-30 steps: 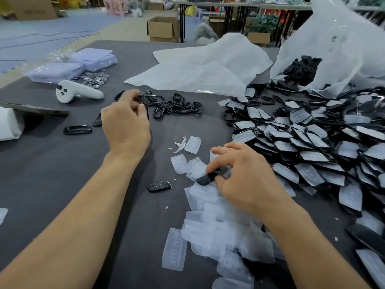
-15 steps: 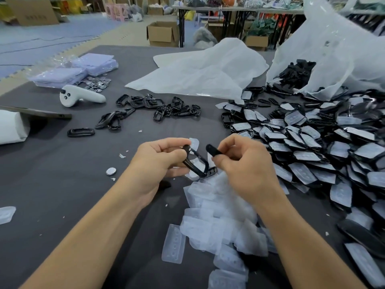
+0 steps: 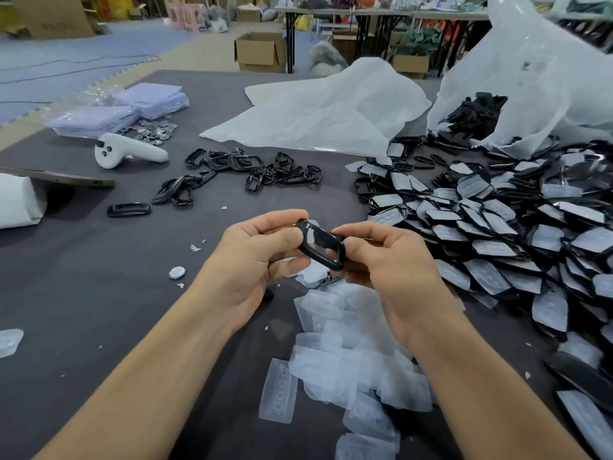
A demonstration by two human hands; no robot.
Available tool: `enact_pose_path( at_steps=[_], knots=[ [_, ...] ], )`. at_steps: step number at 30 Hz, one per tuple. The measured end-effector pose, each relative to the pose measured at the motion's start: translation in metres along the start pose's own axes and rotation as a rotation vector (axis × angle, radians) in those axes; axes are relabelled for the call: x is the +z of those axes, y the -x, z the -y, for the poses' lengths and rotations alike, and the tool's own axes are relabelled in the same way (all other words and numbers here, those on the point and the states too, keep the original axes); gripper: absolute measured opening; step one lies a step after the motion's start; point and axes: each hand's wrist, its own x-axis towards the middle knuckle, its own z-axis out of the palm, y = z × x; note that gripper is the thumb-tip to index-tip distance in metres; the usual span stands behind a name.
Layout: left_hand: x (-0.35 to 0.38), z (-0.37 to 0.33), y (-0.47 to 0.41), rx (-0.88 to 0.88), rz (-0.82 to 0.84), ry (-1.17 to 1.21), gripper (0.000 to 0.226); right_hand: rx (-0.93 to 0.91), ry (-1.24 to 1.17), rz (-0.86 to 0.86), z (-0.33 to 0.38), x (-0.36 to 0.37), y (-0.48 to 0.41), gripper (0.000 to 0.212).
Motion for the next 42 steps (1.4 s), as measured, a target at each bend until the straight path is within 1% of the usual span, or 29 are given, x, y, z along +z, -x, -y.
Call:
enact_pose_path(
  at_steps=[2,4,7,9,10,12,13,15,17,18,20,22,24,25,26,28,30,32,34,36,39,40,42],
  knots=[
    [0.000,0.000,0.000,-0.003,0.008,-0.022,0.032,-0.020,0.003,-0.030,0.000,-0.003,-0.001,0.031],
    [-0.001,-0.002,0.000,-0.005,0.044,-0.080,0.039,-0.077,0.109,-0.039,-0.001,-0.007,-0.004,0.035],
    [-0.003,-0.003,0.002,0.025,0.127,-0.191,0.036,-0.126,0.296,0.064,0.000,-0.013,-0.004,0.035],
    [-0.002,-0.002,0.005,0.039,0.220,-0.242,0.029,-0.082,0.294,0.170,0.002,-0.015,-0.002,0.027],
    [-0.001,-0.001,0.006,0.046,0.267,-0.259,0.029,-0.053,0.263,0.208,0.003,-0.016,-0.001,0.023],
    [0.001,0.000,0.008,0.067,0.295,-0.236,0.030,0.008,0.158,0.248,0.004,-0.016,-0.001,0.012],
    [0.002,0.000,0.008,0.082,0.270,-0.218,0.029,0.045,0.100,0.259,0.004,-0.015,-0.001,0.010],
    [0.003,0.001,0.007,0.128,0.192,-0.225,0.026,0.115,0.009,0.285,0.005,-0.014,-0.002,0.017],
    [0.003,0.002,0.007,0.194,0.119,-0.305,0.025,0.158,-0.024,0.316,0.005,-0.013,-0.002,0.022],
    [0.004,0.003,0.006,0.233,0.084,-0.376,0.026,0.157,0.005,0.323,0.005,-0.012,-0.001,0.021],
    [0.007,0.005,0.008,0.307,0.011,-0.562,0.029,0.093,0.179,0.306,0.002,-0.010,0.000,0.012],
    [0.012,0.009,0.009,0.342,-0.049,-0.646,0.030,0.017,0.298,0.258,-0.001,-0.008,0.001,0.014],
    [0.015,0.013,0.010,0.321,-0.141,-0.644,0.032,-0.011,0.243,0.194,-0.001,-0.006,0.001,0.018],
    [0.015,0.013,0.010,0.277,-0.170,-0.633,0.031,-0.018,0.195,0.154,0.000,-0.006,0.001,0.021],
    [0.016,0.011,0.010,0.199,-0.152,-0.589,0.026,-0.022,0.146,0.110,0.001,-0.006,0.000,0.022],
    [0.018,0.007,0.011,0.036,-0.031,-0.489,0.009,-0.025,0.063,0.036,0.002,-0.008,-0.002,0.025],
    [0.016,0.005,0.012,-0.036,0.033,-0.437,0.016,-0.018,0.022,0.019,0.004,-0.010,-0.003,0.025],
    [0.016,0.004,0.013,-0.043,0.033,-0.413,0.013,0.009,0.016,0.064,0.005,-0.012,-0.003,0.026],
    [0.016,0.003,0.012,-0.033,0.014,-0.409,0.011,0.049,0.016,0.138,0.007,-0.014,-0.003,0.030],
    [0.016,0.005,0.012,0.029,-0.045,-0.449,0.011,0.072,0.015,0.181,0.007,-0.015,-0.002,0.031],
    [0.017,0.008,0.013,0.245,-0.174,-0.701,0.002,0.094,0.018,0.195,0.007,-0.016,-0.002,0.023],
    [0.018,0.008,0.014,0.283,-0.179,-0.741,0.003,0.103,0.006,0.191,0.007,-0.015,-0.002,0.021],
    [0.016,0.008,0.014,0.296,-0.134,-0.777,0.006,0.111,-0.022,0.156,0.006,-0.014,-0.003,0.021]
  ],
)
